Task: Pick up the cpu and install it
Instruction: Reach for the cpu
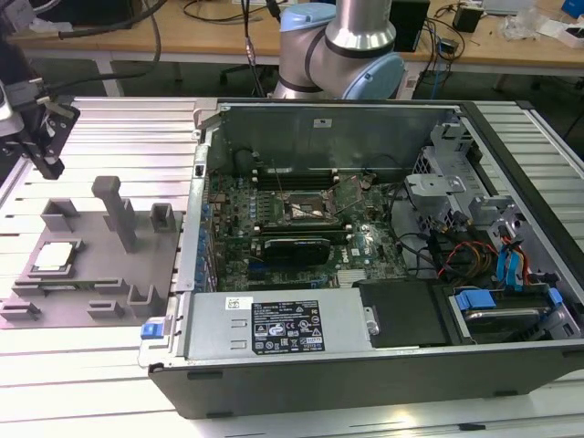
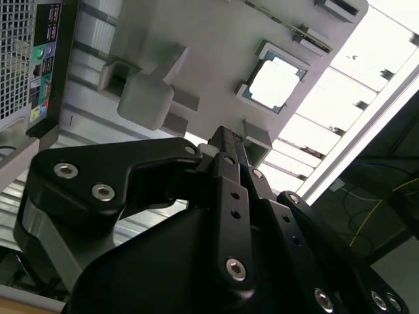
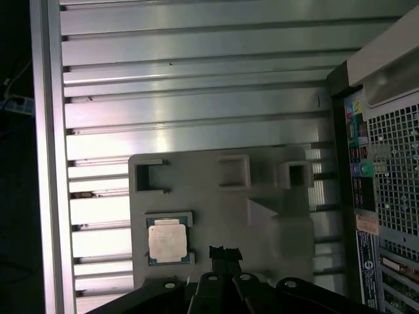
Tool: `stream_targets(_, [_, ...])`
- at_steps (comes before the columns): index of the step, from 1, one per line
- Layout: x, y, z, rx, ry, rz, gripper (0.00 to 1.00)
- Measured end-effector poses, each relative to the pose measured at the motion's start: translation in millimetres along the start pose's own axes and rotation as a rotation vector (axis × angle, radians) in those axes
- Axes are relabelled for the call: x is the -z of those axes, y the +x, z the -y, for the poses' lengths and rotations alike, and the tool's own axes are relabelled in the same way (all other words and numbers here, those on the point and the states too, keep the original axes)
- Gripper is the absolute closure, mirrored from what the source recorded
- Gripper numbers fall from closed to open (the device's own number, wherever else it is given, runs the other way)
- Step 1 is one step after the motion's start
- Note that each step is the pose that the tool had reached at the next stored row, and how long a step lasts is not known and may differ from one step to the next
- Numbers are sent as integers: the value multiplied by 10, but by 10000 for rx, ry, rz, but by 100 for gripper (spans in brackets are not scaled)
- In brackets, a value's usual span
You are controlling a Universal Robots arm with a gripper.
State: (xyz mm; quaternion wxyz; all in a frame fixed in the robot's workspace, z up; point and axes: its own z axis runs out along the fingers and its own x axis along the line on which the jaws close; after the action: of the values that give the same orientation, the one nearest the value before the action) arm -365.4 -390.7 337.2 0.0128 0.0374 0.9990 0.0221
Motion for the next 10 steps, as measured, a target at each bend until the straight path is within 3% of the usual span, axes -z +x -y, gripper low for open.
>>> stream_targets(10, [-126,107,80,1,-1,2,89])
